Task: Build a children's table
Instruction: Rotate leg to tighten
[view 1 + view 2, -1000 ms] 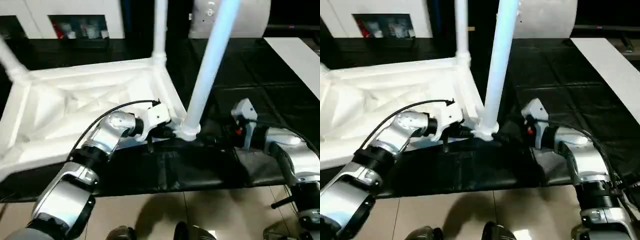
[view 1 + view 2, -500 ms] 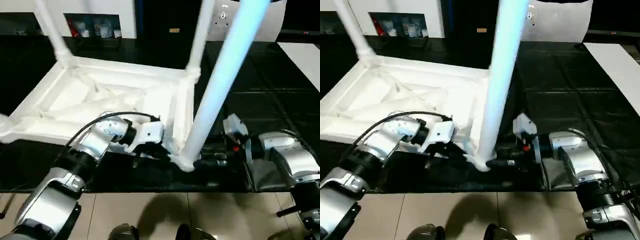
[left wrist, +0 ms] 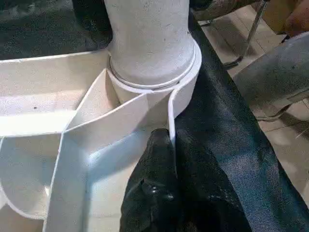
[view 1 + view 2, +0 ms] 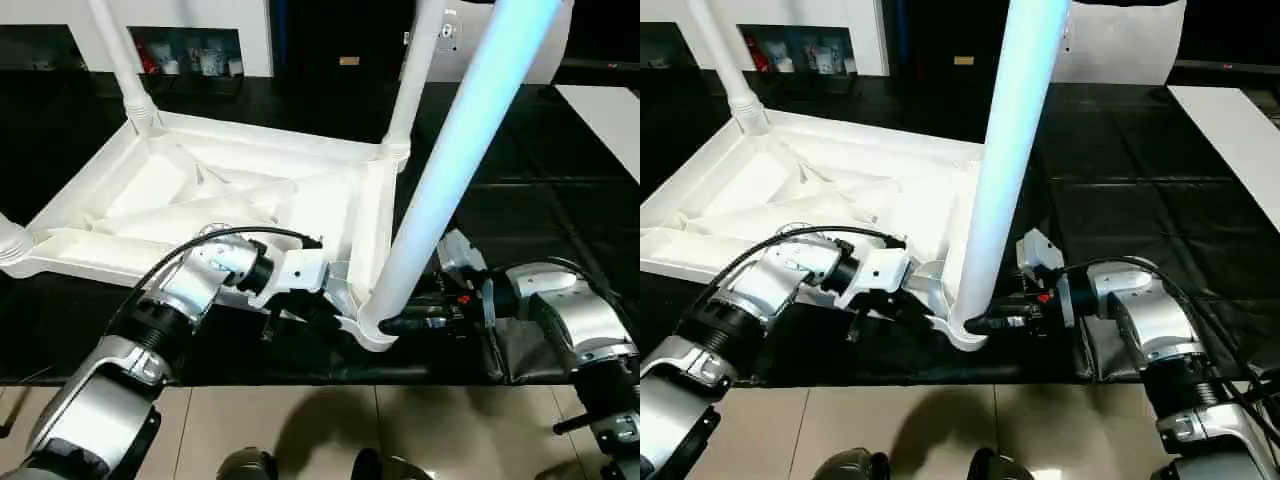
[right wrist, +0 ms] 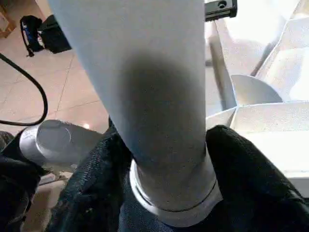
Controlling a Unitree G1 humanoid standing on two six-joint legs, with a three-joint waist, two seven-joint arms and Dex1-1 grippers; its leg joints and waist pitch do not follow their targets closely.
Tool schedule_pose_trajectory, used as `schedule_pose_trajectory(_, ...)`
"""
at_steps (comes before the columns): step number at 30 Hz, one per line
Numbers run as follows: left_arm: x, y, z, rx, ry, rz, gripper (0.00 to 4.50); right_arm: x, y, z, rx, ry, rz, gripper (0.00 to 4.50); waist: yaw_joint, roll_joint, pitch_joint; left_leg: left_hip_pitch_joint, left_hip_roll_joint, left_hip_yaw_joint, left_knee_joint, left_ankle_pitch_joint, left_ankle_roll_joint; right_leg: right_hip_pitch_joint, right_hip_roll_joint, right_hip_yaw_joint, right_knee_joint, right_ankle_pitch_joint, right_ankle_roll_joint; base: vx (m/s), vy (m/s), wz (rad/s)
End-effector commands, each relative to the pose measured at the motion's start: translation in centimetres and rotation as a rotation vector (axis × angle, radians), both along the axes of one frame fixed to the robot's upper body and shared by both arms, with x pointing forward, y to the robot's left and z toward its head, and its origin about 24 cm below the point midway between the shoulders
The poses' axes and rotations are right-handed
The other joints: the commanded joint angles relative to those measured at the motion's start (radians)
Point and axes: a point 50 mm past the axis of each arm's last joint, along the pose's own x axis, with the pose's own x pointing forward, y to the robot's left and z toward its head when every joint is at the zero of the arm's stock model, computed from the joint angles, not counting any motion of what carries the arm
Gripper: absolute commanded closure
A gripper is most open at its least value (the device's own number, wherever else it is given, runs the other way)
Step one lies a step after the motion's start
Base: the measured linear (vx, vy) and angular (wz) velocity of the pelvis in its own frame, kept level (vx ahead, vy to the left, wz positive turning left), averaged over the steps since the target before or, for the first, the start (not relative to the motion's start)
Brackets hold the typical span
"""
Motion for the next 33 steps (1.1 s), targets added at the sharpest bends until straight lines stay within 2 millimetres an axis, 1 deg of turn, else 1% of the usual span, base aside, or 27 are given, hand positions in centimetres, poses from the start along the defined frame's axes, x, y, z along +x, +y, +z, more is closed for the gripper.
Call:
schedule_pose_trajectory(1,-0.7,-0.8,-0.2,0.030,-0.002,-0.092,4.50,0.0,0.2,0.1,0.005,0.002,0.023,2.22,-0.003,-0.006,-0.086,0.012,0.103,-0.044,-0.069,-0.100,0.092,0.070,-0.108,0.092,-0.052,-0.266,-0.162,0.000,0.000,0.00)
schedule_pose_trajectory(2,-0.7,-0.7,-0.2,0.030,0.000,-0.088,4.50,-0.1,0.3,0.1,0.009,0.009,0.027,2.22,-0.003,-0.006,-0.085,0.013,0.103,-0.045,-0.069,-0.104,0.090,0.070,-0.107,0.091,-0.053,-0.277,-0.159,0.000,0.000,0.00)
schedule_pose_trajectory(3,-0.7,-0.7,-0.2,0.030,0.000,-0.088,4.50,-0.1,0.3,0.1,0.009,0.009,0.027,2.40,-0.002,-0.006,-0.086,0.013,0.102,-0.045,-0.069,-0.103,0.090,0.071,-0.107,0.091,-0.053,-0.280,-0.158,0.000,0.000,0.00)
schedule_pose_trajectory(4,-0.7,-0.7,-0.2,0.030,0.001,-0.086,4.50,-0.1,0.3,0.1,0.011,0.014,0.029,2.44,-0.003,-0.006,-0.085,0.013,0.103,-0.045,-0.070,-0.107,0.088,0.070,-0.107,0.091,-0.054,-0.289,-0.155,0.000,0.000,0.00)
schedule_pose_trajectory(8,0.0,-0.8,-0.4,-0.012,0.040,0.040,4.50,-0.4,1.2,0.2,0.085,0.063,-0.022,2.51,-0.004,-0.006,-0.083,0.014,0.104,-0.046,-0.071,-0.108,0.082,0.070,-0.106,0.092,-0.055,-0.295,-0.153,0.000,0.000,0.00)
schedule_pose_trajectory(11,1.0,-1.6,-0.3,-0.073,0.058,0.216,4.50,0.2,2.7,-0.1,0.086,0.053,-0.178,2.54,-0.008,-0.006,-0.076,0.015,0.099,-0.047,-0.073,-0.144,0.060,0.068,-0.107,0.088,-0.071,-0.390,-0.123,0.000,0.000,0.00)
schedule_pose_trajectory(12,1.3,-1.8,-0.2,-0.087,0.062,0.263,4.50,0.5,3.1,-0.3,0.074,0.045,-0.233,2.54,-0.015,-0.006,-0.070,0.022,0.094,-0.049,-0.075,-0.176,0.038,0.062,-0.105,0.084,-0.084,-0.463,-0.101,0.000,0.000,0.00)
schedule_pose_trajectory(13,1.5,-2.0,-0.2,-0.099,0.065,0.299,4.50,0.8,3.4,-0.4,0.068,0.039,-0.277,2.54,-0.023,-0.012,-0.065,0.026,0.082,-0.051,-0.071,-0.214,0.022,0.067,-0.108,0.073,-0.104,-0.581,-0.051,0.000,0.000,0.00)
schedule_pose_trajectory(14,1.7,-2.2,-0.2,-0.108,0.069,0.326,4.50,1.0,3.6,-0.5,0.072,0.037,-0.309,2.54,-0.026,-0.011,-0.064,0.030,0.078,-0.050,-0.069,-0.220,0.016,0.066,-0.109,0.070,-0.113,-0.626,-0.028,0.000,0.000,0.00)
schedule_pose_trajectory(15,2.3,-2.8,0.0,-0.136,0.082,0.419,4.50,1.6,4.5,-0.6,0.087,0.043,-0.408,2.54,-0.045,-0.011,-0.063,0.030,0.075,-0.054,-0.068,-0.238,0.007,0.067,-0.104,0.057,-0.128,-0.679,0.014,0.000,0.000,0.00)
schedule_pose_trajectory(16,2.9,-3.2,0.1,-0.152,0.092,0.503,4.50,2.1,5.2,-0.6,0.087,0.041,-0.481,2.54,-0.051,-0.010,-0.064,0.034,0.078,-0.057,-0.068,-0.244,0.002,0.065,-0.104,0.053,-0.129,-0.675,0.017,0.000,0.000,0.00)
schedule_pose_trajectory(17,3.0,-3.3,0.1,-0.154,0.093,0.514,4.50,2.1,5.3,-0.6,0.087,0.041,-0.490,2.54,-0.059,-0.008,-0.064,0.033,0.081,-0.061,-0.070,-0.252,-0.002,0.066,-0.103,0.049,-0.129,-0.667,0.019,0.000,0.000,0.00)
schedule_pose_trajectory(18,3.1,-3.4,0.2,-0.155,0.096,0.531,4.50,2.2,5.5,-0.7,0.083,0.040,-0.504,2.54,-0.071,-0.008,-0.070,0.024,0.086,-0.069,-0.072,-0.260,0.001,0.078,-0.107,0.045,-0.127,-0.637,0.027,0.000,0.000,0.00)
schedule_pose_trajectory(19,3.4,-3.6,0.2,-0.156,0.090,0.579,4.50,2.7,6.0,-0.7,0.079,0.043,-0.573,2.54,-0.075,-0.006,-0.073,0.016,0.088,-0.071,-0.075,-0.251,0.011,0.081,-0.111,0.050,-0.122,-0.598,0.025,0.000,0.000,0.00)
schedule_pose_trajectory(20,3.8,-3.9,0.2,-0.157,0.081,0.632,4.50,3.3,6.5,-0.8,0.073,0.051,-0.655,2.55,-0.081,-0.005,-0.074,0.022,0.087,-0.066,-0.074,-0.236,0.014,0.070,-0.111,0.058,-0.118,-0.562,0.000,0.000,0.000,0.00)
schedule_pose_trajectory(21,4.0,-4.1,0.3,-0.157,0.068,0.673,4.50,3.7,6.9,-0.8,0.070,0.062,-0.721,2.55,-0.089,-0.006,-0.074,0.018,0.084,-0.067,-0.073,-0.228,0.015,0.071,-0.110,0.057,-0.114,-0.548,-0.023,0.000,0.000,0.00)
schedule_pose_trajectory(23,4.6,-4.9,0.7,-0.174,0.024,0.753,4.50,4.6,7.9,-0.6,0.122,0.109,-0.845,2.55,-0.094,-0.005,-0.078,0.022,0.081,-0.063,-0.070,-0.219,0.017,0.067,-0.110,0.060,-0.115,-0.537,-0.036,0.000,0.000,0.00)
schedule_pose_trajectory(24,4.7,-5.1,0.8,-0.179,0.006,0.764,4.50,4.8,8.2,-0.5,0.129,0.105,-0.866,2.55,-0.093,-0.004,-0.081,0.018,0.081,-0.060,-0.070,-0.185,0.029,0.072,-0.111,0.064,-0.108,-0.490,-0.054,0.000,0.000,0.00)
schedule_pose_trajectory(25,4.7,-5.3,0.9,-0.185,0.000,0.759,4.50,4.8,8.3,-0.4,0.117,0.057,-0.856,2.55,-0.090,-0.005,-0.082,0.016,0.081,-0.058,-0.070,-0.175,0.037,0.071,-0.111,0.067,-0.105,-0.467,-0.059,0.000,0.000,0.00)
schedule_pose_trajectory(26,4.6,-5.5,1.0,-0.189,-0.003,0.756,4.50,4.9,8.3,-0.4,0.109,0.023,-0.847,2.21,-0.089,-0.005,-0.083,0.015,0.082,-0.057,-0.070,-0.160,0.045,0.072,-0.111,0.070,-0.100,-0.439,-0.067,0.000,0.000,0.00)
schedule_pose_trajectory(27,4.6,-5.6,1.0,-0.188,-0.012,0.747,4.50,4.9,8.2,-0.4,0.120,0.014,-0.856,2.21,-0.086,-0.003,-0.086,0.012,0.086,-0.056,-0.069,-0.130,0.061,0.073,-0.110,0.076,-0.087,-0.372,-0.090,0.000,0.000,0.00)
schedule_pose_trajectory(28,4.6,-5.7,1.1,-0.187,-0.019,0.741,4.50,4.9,8.1,-0.3,0.129,0.013,-0.865,2.01,-0.085,-0.006,-0.088,0.011,0.089,-0.056,-0.069,-0.105,0.076,0.072,-0.109,0.081,-0.075,-0.314,-0.116,0.050,-0.005,0.04)
schedule_pose_trajectory(29,4.6,-5.6,1.1,-0.182,-0.025,0.735,4.50,4.9,8.0,-0.3,0.141,0.027,-0.874,1.85,-0.083,-0.005,-0.092,0.007,0.089,-0.055,-0.066,-0.077,0.092,0.076,-0.110,0.085,-0.062,-0.259,-0.143,0.051,-0.011,0.01)
schedule_pose_trajectory(30,4.6,-5.6,1.1,-0.181,-0.027,0.733,4.50,4.9,7.9,-0.3,0.145,0.031,-0.877,1.77,-0.082,-0.005,-0.094,0.006,0.090,-0.054,-0.065,-0.059,0.102,0.078,-0.111,0.086,-0.056,-0.226,-0.156,0.051,-0.011,0.01)
schedule_pose_trajectory(31,4.5,-5.5,1.0,-0.180,-0.029,0.713,4.50,4.8,7.3,-0.3,0.162,0.030,-0.879,1.68,-0.077,-0.004,-0.096,0.008,0.088,-0.051,-0.062,-0.023,0.123,0.076,-0.111,0.088,-0.048,-0.166,-0.178,0.000,0.000,0.00)
schedule_pose_trajectory(32,4.3,-5.2,1.0,-0.178,-0.028,0.687,4.50,4.6,6.4,-0.3,0.166,0.019,-0.871,1.59,-0.076,-0.004,-0.096,0.007,0.088,-0.051,-0.061,-0.008,0.134,0.077,-0.111,0.089,-0.044,-0.140,-0.188,0.000,0.000,0.00)
schedule_pose_trajectory(33,4.2,-5.1,0.9,-0.176,-0.027,0.679,4.50,4.5,6.1,-0.4,0.160,0.012,-0.866,1.42,-0.073,-0.004,-0.098,0.005,0.088,-0.050,-0.058,0.016,0.157,0.079,-0.109,0.089,-0.036,-0.097,-0.200,0.000,0.000,0.00)
